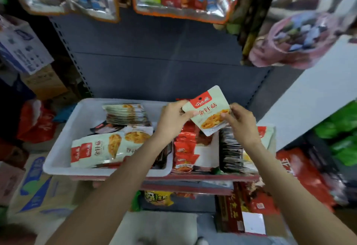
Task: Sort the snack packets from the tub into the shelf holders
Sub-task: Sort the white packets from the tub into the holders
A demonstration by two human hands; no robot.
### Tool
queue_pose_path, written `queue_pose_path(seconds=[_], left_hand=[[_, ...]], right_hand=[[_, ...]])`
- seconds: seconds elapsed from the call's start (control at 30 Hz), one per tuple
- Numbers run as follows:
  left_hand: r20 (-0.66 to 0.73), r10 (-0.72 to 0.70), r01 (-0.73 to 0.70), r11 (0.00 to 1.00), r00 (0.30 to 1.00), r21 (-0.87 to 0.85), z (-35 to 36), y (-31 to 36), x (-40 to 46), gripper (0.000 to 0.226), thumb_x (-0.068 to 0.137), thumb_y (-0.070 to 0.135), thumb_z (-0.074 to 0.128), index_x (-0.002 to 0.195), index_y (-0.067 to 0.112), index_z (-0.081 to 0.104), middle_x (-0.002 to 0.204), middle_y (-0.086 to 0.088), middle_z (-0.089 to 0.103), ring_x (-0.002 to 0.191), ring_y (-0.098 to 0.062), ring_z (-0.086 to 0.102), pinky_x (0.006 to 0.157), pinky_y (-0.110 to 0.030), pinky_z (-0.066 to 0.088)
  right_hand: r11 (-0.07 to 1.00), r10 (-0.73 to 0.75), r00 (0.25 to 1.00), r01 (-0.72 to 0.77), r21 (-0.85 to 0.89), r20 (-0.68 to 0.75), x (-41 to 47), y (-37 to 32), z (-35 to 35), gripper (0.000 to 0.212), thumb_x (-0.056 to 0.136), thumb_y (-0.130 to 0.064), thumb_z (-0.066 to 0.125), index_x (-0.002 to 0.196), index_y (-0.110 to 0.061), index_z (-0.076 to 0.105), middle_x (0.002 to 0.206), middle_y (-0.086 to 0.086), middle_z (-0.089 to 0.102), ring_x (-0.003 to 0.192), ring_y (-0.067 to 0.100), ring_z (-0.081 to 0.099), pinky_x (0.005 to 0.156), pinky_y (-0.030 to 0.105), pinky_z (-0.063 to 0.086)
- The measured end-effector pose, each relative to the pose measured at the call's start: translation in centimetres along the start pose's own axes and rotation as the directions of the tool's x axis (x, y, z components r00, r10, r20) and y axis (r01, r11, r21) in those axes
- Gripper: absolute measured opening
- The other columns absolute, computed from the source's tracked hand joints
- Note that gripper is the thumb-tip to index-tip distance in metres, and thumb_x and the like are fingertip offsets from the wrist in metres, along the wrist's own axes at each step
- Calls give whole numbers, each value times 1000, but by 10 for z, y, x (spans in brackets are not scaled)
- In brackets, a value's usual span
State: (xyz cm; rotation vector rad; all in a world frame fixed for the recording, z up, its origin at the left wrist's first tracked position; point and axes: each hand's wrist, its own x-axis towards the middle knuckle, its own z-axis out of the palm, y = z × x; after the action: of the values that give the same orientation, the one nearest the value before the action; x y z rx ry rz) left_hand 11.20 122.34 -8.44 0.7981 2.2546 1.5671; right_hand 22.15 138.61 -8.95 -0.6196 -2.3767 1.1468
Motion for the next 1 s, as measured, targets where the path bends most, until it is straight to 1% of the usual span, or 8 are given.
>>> queue_pose_path(seconds=[0.1,0.23,0.37,0.47,0.57,0.77,0.87,1.0], left_hand=[[66,32,-31,999,997,-21,53,18,9,14,88,10,63,99,5,70,96,-2,71,89,-15,68,81,-46,55],[133,94,-104,992,987,70,108,37,22,15,89,16,61,97,7,71,92,-6,73,84,-22,69,75,-45,55],[155,130,-160,966,979,204,144,54,31,18,91,21,59,92,7,70,84,-6,72,75,-21,65,67,-30,46],[162,107,-146,956,981,253,161,58,36,19,92,21,57,91,8,70,84,-4,72,76,-20,64,71,-30,46],[162,91,-137,944,983,299,171,56,41,19,93,21,56,91,8,70,81,-3,70,71,-16,60,62,-27,40],[258,60,-174,877,964,447,195,33,44,20,92,21,57,85,6,68,83,-8,65,79,-22,54,76,-35,45],[260,128,-267,740,957,617,207,24,41,19,91,22,58,105,15,69,115,2,56,108,-18,43,95,-33,35],[345,173,-377,602,922,704,217,22,37,36,86,13,61,118,22,48,123,4,54,115,-17,43,97,-32,29]], right_hand=[[996,79,993,-82,-29,-84,-6,34,-43,5,90,-13,58,85,-12,58,81,1,63,74,17,57,61,19,44],[991,127,981,-131,-19,-147,-10,73,-86,5,89,-11,61,85,-9,60,85,11,65,76,21,57,55,14,38],[981,190,974,-194,-20,-123,-11,108,-105,8,88,-15,63,83,-9,61,86,11,66,78,21,57,61,18,39],[973,223,969,-227,-32,-102,-8,131,-111,9,88,-19,64,84,-11,63,92,11,67,87,25,61,74,33,45],[967,235,970,-240,-85,-60,-7,145,-115,9,87,-20,66,87,-11,62,100,10,64,94,22,59,76,27,40],[962,235,972,-233,-144,-1,-2,158,-114,62,82,-16,71,135,-15,40,135,11,41,127,23,39,101,31,35],[969,237,965,-225,-103,116,4,160,-113,37,85,-13,66,120,-12,52,120,8,57,113,22,54,87,26,43],[965,192,978,-173,-197,83,10,157,-115,10,87,-9,63,93,-10,55,94,7,64,86,20,57,74,29,45]])
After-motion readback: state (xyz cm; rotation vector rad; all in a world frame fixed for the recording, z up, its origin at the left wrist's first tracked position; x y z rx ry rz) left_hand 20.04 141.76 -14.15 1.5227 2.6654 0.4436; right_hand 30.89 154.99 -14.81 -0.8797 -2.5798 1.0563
